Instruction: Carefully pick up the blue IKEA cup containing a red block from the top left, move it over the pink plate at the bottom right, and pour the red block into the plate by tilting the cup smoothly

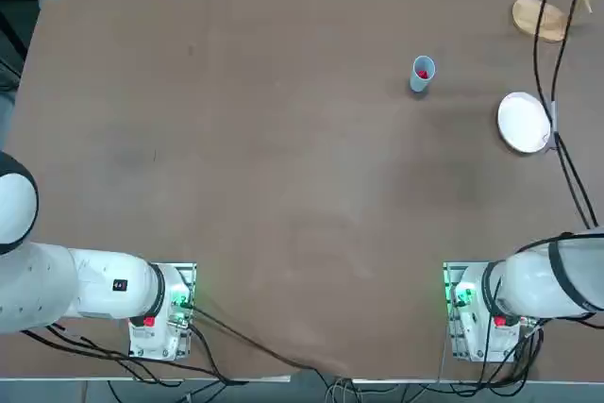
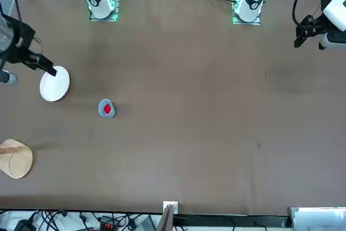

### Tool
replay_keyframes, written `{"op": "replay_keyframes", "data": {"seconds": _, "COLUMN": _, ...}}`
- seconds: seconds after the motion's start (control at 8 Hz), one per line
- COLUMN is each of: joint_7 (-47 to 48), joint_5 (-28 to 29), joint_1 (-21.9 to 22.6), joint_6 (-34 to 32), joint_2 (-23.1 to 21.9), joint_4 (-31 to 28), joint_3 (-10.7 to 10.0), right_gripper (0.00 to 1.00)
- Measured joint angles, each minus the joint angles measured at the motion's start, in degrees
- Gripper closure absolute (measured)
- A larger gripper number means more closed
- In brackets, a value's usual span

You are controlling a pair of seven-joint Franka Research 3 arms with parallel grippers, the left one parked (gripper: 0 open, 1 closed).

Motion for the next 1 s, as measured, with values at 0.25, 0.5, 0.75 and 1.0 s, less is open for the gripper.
{"op": "replay_keyframes", "data": {"seconds": 0.25, "joint_7": 3.13, "joint_5": 0.01, "joint_1": 1.38, "joint_6": 2.24, "joint_2": 1.52, "joint_4": -0.51, "joint_3": 0.42, "right_gripper": 0.00}}
{"op": "replay_keyframes", "data": {"seconds": 0.5, "joint_7": 8.02, "joint_5": 0.03, "joint_1": 4.66, "joint_6": 6.71, "joint_2": 3.83, "joint_4": -0.98, "joint_3": 0.74, "right_gripper": 0.00}}
{"op": "replay_keyframes", "data": {"seconds": 0.75, "joint_7": 9.48, "joint_5": 0.10, "joint_1": 6.40, "joint_6": 12.12, "joint_2": 7.86, "joint_4": -1.28, "joint_3": 0.81, "right_gripper": 0.00}}
{"op": "replay_keyframes", "data": {"seconds": 1.0, "joint_7": 9.75, "joint_5": 0.30, "joint_1": 6.52, "joint_6": 15.47, "joint_2": 10.90, "joint_4": -1.30, "joint_3": 0.80, "right_gripper": 0.00}}
